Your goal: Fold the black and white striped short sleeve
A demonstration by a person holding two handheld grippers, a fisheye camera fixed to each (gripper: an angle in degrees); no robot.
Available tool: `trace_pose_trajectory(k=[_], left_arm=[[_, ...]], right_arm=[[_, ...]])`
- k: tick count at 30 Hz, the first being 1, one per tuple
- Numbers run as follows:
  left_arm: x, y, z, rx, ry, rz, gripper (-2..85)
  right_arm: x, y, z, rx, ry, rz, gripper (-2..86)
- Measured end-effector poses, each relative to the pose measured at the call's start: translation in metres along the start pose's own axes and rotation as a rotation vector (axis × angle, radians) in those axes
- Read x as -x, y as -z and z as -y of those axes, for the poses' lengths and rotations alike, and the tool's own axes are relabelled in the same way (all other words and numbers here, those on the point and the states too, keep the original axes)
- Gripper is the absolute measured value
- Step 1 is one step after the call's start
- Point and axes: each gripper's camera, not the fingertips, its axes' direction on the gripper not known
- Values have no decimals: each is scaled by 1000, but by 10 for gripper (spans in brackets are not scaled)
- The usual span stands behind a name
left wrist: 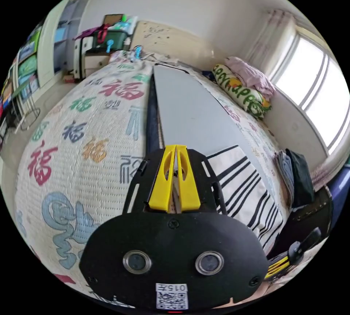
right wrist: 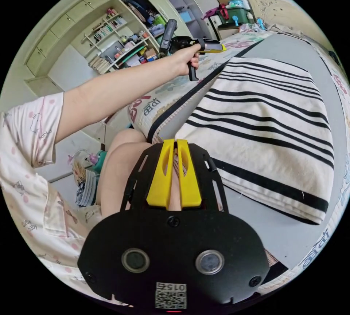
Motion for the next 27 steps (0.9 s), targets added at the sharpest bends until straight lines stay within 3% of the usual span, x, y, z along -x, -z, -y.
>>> trace_pose_trajectory(k=[4, 7, 10, 13, 17, 27], left_arm=[[12, -18, -28, 35, 21, -174, 89], [-3, -50, -36, 114, 9, -228, 92], [-24, -73, -44, 171, -23, -123, 46], [-47, -64, -55, 113, -80, -94, 8], [-63, -49, -65, 44, -95, -74, -2], [-117, -111, -109, 144, -245, 130, -4]], right_arm=[[-17, -13, -34, 11, 15, -69, 4], [-38, -20, -53, 30, -2, -58, 4], [-50, -22, -71, 33, 9, -64, 4], [-52, -19, -90, 17, 53, -82, 4], [-63, -23, -109, -7, 77, -37, 5], [-96, -85, -144, 108, 51, -65, 9]])
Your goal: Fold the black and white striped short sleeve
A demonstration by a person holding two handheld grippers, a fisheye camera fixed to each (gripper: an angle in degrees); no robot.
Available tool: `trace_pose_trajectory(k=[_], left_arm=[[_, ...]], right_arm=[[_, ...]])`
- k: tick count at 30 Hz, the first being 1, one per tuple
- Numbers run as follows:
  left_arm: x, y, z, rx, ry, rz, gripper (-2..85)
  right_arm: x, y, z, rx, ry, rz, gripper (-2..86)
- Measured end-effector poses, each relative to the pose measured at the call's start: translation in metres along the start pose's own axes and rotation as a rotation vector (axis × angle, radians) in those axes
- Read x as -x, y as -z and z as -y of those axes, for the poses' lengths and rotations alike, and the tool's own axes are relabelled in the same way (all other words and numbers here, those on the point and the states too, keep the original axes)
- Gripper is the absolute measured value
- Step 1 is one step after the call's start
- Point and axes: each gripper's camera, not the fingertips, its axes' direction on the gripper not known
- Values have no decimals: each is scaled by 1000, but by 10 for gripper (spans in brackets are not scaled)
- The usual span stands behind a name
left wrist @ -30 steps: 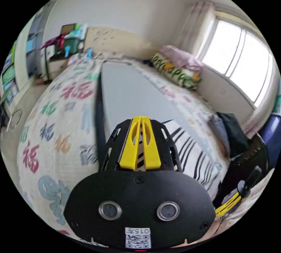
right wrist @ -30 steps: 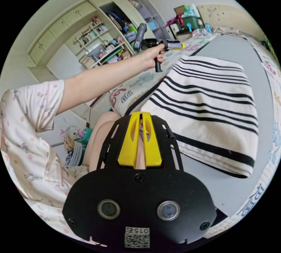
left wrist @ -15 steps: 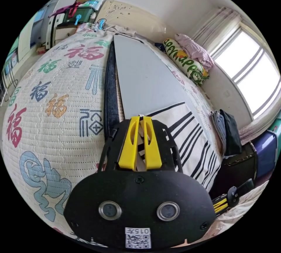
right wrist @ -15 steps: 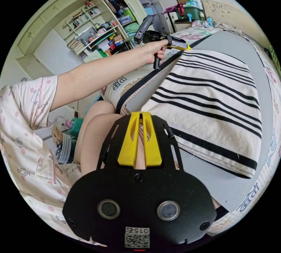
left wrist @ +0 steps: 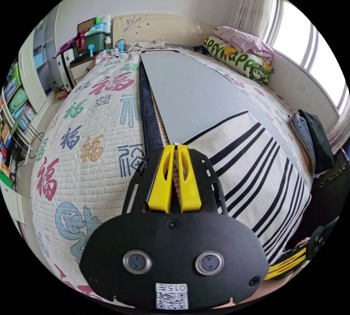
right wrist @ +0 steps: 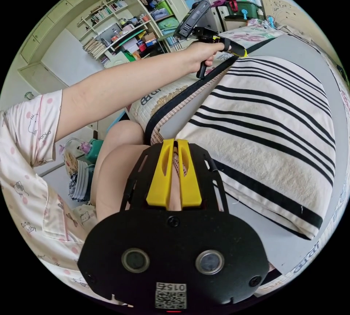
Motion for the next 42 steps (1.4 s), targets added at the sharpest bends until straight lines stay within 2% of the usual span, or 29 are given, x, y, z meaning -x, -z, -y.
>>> trace_pose_trajectory(k=[7, 9, 11, 15, 18, 20, 21, 23, 26, 30, 33, 36, 39, 42], left_arm=[[-14, 1, -20, 16, 50, -36, 1], [-11, 18, -38, -18, 94, -63, 2], [-4, 43, -67, -79, 167, -125, 4], [4, 99, -164, -252, 296, -263, 20], [-5, 112, -229, -301, 296, -252, 51], [-10, 110, -260, -314, 296, -233, 61], [-11, 106, -278, -324, 305, -247, 66], [-9, 97, -300, -341, 336, -299, 73], [-11, 92, -325, -398, 360, -352, 74], [-13, 85, -336, -430, 335, -357, 75], [-8, 73, -338, -433, 343, -385, 75], [-6, 63, -337, -443, 334, -394, 76], [2, 49, -333, -452, 341, -416, 83], [15, 25, -323, -401, 382, -475, 111]], right_arm=[[32, 1, -40, -46, 72, -135, 22], [38, 15, -52, -68, 85, -106, 15], [45, 42, -71, -136, 94, 4, 6], [68, 96, -92, -258, 125, 58, 1], [92, 181, -99, -510, 95, -17, -2], [122, 259, -115, -823, 44, -57, -4], [133, 274, -122, -909, 52, -64, -4], [177, 321, -150, -1215, 107, -4, -5], [220, 345, -170, -1423, 202, 120, -5], [245, 351, -158, -1435, 199, 174, -5], [249, 351, -139, -1411, 210, 327, -5], [264, 349, -116, -1385, 225, 310, -5], [266, 347, -83, -1337, 329, 337, -2], [248, 340, -39, -1261, 305, 170, 5]])
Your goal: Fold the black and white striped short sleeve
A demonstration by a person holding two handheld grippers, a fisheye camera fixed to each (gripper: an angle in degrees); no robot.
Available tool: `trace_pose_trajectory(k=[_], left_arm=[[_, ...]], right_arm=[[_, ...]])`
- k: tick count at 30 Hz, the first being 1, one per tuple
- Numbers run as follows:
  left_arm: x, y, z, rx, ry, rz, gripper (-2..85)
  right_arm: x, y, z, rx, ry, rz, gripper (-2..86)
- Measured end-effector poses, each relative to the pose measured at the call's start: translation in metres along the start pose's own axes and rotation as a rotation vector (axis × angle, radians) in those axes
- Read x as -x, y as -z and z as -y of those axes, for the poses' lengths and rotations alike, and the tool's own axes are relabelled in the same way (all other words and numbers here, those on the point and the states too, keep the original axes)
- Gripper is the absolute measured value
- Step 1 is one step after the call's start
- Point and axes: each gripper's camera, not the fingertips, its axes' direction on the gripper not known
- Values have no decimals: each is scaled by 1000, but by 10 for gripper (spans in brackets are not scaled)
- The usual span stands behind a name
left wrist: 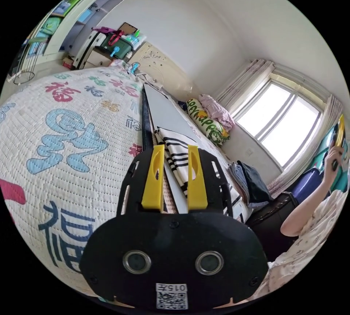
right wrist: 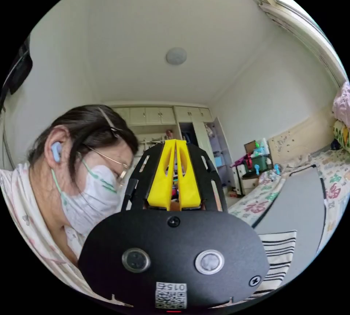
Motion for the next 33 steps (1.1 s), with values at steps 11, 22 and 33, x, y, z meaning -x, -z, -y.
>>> trace_pose_trajectory(k=[11, 22, 33], left_arm=[[47, -89, 68, 100, 31, -1, 157], [126, -147, 79, 137, 153, -77, 172], [202, -132, 92, 78, 313, -141, 113]], right_arm=[[-367, -169, -116, 784, -443, -535, 88], [-469, -307, -165, 1035, -597, -658, 123], [-440, -433, -173, 1148, -522, -599, 109]])
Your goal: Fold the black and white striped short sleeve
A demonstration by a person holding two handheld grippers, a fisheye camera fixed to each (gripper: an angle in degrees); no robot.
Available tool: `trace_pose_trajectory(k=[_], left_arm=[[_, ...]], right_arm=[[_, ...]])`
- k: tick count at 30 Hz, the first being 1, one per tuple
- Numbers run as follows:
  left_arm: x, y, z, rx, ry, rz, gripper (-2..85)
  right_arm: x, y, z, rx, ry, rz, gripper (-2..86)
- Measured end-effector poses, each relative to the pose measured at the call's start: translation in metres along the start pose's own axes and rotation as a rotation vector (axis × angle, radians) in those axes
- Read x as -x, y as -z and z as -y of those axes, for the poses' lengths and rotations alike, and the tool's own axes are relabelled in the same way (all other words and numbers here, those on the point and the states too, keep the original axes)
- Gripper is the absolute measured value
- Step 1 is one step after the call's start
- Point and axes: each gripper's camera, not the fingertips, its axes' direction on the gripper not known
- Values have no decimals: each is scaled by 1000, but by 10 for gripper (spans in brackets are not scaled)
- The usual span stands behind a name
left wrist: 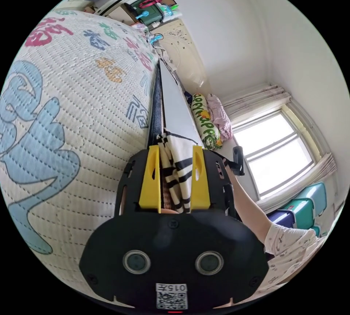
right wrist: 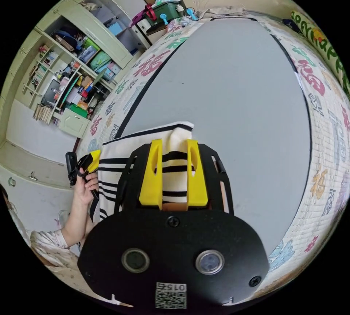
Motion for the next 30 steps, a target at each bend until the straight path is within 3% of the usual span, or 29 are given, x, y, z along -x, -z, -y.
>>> trace_pose_trajectory(k=[3, 13, 17, 23, 30], left_arm=[[17, 9, 12, 3, 27, -54, 89], [24, 35, 54, 59, 15, -57, 32], [2, 66, 67, 21, -64, -63, 15], [-106, 139, 68, -53, -358, -82, 9], [-302, 255, 36, -138, -670, -224, 7]], right_arm=[[6, 11, -6, -57, -13, -63, 116], [24, -20, -28, 12, -129, 164, 54], [53, -1, -65, -64, -103, 208, 39], [121, 99, -180, -275, 56, 251, 32], [172, 216, -355, -557, 169, 335, 20]])
